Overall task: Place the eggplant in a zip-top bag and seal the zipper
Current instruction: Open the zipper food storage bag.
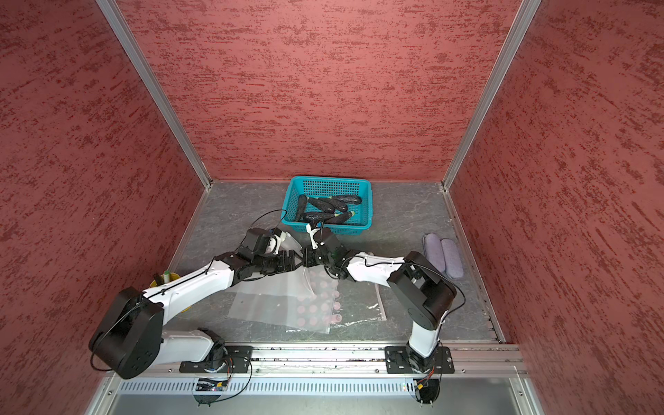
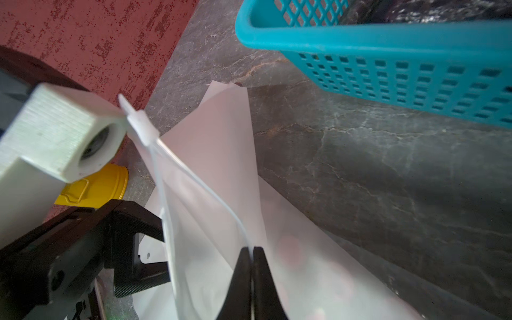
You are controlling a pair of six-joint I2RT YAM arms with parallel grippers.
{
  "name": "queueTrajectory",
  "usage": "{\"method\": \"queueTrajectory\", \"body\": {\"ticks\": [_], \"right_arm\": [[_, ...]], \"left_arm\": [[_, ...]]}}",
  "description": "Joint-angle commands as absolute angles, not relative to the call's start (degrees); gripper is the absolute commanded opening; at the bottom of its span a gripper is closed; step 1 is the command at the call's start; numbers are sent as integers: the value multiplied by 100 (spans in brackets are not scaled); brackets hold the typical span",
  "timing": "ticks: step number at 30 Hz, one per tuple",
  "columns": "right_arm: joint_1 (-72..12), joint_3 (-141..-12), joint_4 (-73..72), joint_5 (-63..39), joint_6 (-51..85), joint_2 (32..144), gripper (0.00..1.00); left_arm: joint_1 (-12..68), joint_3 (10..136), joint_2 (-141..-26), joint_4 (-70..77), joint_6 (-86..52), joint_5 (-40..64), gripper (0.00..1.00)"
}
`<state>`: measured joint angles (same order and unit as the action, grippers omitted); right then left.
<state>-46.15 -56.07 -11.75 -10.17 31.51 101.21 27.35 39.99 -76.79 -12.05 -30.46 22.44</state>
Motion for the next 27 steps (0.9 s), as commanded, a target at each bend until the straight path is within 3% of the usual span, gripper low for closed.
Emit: {"method": "queueTrajectory", "body": {"ticks": [1, 9, 14, 17, 23, 27], "right_arm": [[-4674, -5713, -1245, -1066, 3208, 9907, 0], [-4631, -5673, -1294, -1110, 3272, 9854, 0], [-4562, -5656, -1267, -1071, 3278, 9838, 0], [-4544, -5703, -1207, -1028, 3242, 9837, 0], [-4526, -5772, -1070, -898, 3217, 9855, 0], [-4520, -5774, -1106, -970, 3234, 9840, 0]], "left_arm": [[2837, 3939, -7671, -583, -3138, 2599, 86], [2955, 3953, -7636, -489, -3067, 2738, 83], [2953, 3876, -7404, -823, -3129, 2344, 54], [2953, 3884, -7361, -1107, -3139, 2146, 47], [2945, 3889, -7271, -1332, -3148, 1986, 46], [2975, 3867, -7315, -1109, -3140, 2148, 66]]}}
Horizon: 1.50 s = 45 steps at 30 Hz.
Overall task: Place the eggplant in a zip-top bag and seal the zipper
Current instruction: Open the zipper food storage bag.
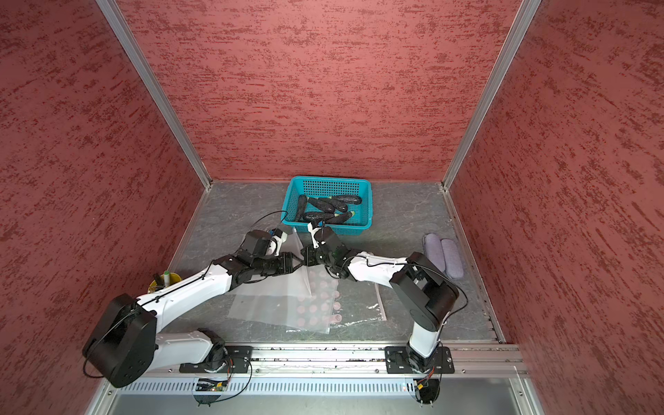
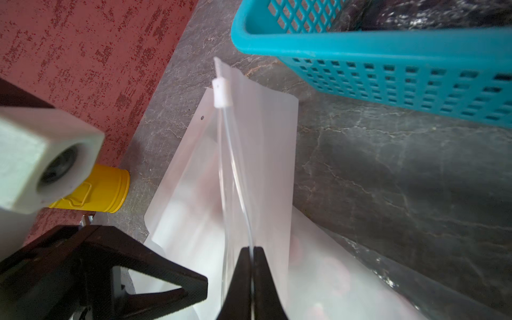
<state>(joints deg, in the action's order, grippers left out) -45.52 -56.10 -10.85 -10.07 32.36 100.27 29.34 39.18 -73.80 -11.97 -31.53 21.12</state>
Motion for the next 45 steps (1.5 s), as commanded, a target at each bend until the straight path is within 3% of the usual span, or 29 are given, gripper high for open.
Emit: {"method": "queueTrajectory", "body": {"ticks": [1, 7, 20, 39, 45], "right_arm": [[-4521, -5774, -1112, -991, 3240, 9840, 0], [-4513, -5749, -1125, -1004, 3267, 9765, 0], [-4491, -5575, -1186, -1013, 3331, 9639, 0], [-4447, -5406, -1347, -1228, 3392, 9732, 0], [-4447, -5396, -1362, -1204, 3410, 9774, 0]], "left_arm": [[2988, 3872, -7343, -1049, -3153, 2158, 69], [3024, 3911, -7672, -760, -3178, 2159, 71], [2883, 3964, -8007, -857, -3045, 1869, 52], [2558, 3840, -7813, -589, -3111, 1990, 51], [2566, 3770, -7679, -252, -3120, 2498, 53]]}}
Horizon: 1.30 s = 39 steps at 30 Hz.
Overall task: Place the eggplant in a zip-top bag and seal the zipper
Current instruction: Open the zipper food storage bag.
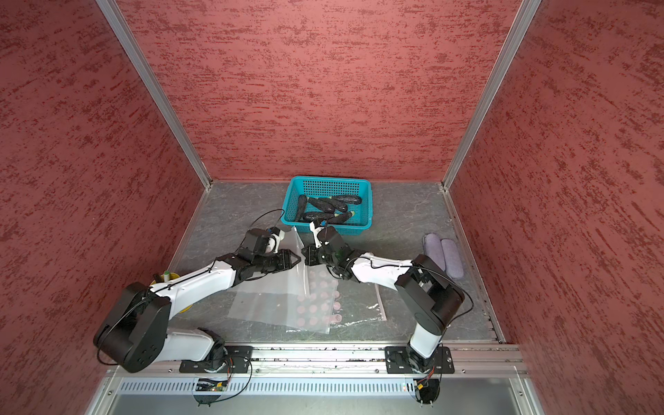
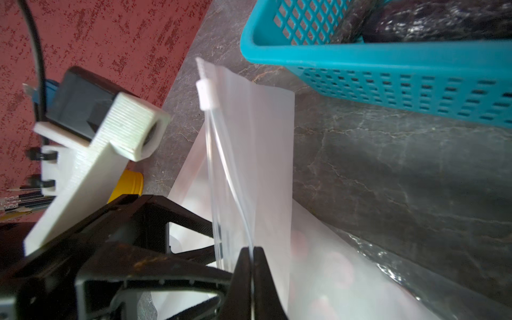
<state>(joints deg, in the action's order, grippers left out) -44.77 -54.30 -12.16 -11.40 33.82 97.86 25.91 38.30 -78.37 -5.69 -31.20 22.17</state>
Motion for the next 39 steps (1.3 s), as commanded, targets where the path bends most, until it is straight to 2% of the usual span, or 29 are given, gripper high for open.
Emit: {"method": "queueTrajectory", "body": {"ticks": [1, 17, 25, 31, 34, 36, 39], "right_arm": [[-4443, -5404, -1378, -1212, 3419, 9786, 0], [-4448, -5379, -1549, -1532, 3589, 9715, 0], [-4438, -5216, -2070, -1876, 4035, 9701, 0], [-4327, -5054, -2095, -1734, 4105, 9551, 0], [-4214, -4931, -1998, -1569, 4057, 9460, 0], [-4149, -4864, -1914, -1404, 4003, 9403, 0], [-4131, -4793, -1824, -1207, 3936, 9376, 0]], "left_arm": [[2583, 3754, -7680, -238, -3120, 2509, 54], [2698, 3876, -8104, -431, -3103, 1674, 54], [2820, 3912, -8489, -262, -3146, 1580, 54], [2891, 3954, -8728, -225, -3204, 1426, 52], [2892, 3980, -8664, -372, -3141, 1367, 45], [2867, 3990, -8526, -532, -3061, 1358, 31], [2797, 4015, -8273, -972, -2867, 1263, 16]]}}
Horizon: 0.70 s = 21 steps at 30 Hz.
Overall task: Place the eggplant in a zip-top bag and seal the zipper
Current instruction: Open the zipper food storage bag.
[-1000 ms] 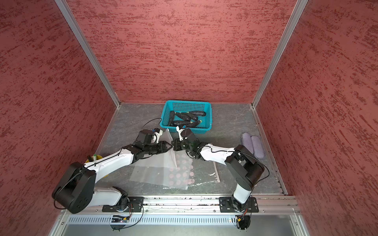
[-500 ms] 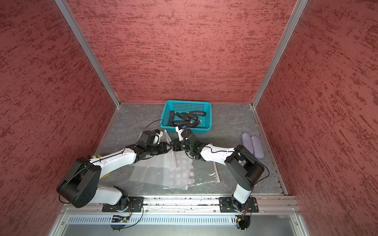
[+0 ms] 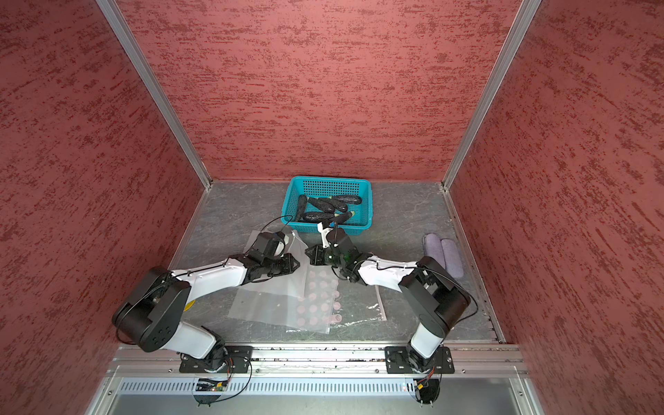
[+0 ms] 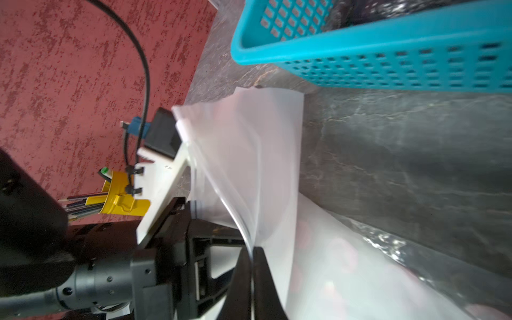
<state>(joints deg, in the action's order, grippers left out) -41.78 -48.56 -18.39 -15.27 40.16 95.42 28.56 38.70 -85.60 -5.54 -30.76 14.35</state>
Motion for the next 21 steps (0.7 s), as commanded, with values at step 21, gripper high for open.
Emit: {"method": "queueTrajectory", "body": {"ticks": [21], "right_arm": [[-4351, -5129, -2299, -1699, 4100, 10368, 0]], "left_arm": [[2789, 5093, -7607, -3515, -1978, -532, 3]]}}
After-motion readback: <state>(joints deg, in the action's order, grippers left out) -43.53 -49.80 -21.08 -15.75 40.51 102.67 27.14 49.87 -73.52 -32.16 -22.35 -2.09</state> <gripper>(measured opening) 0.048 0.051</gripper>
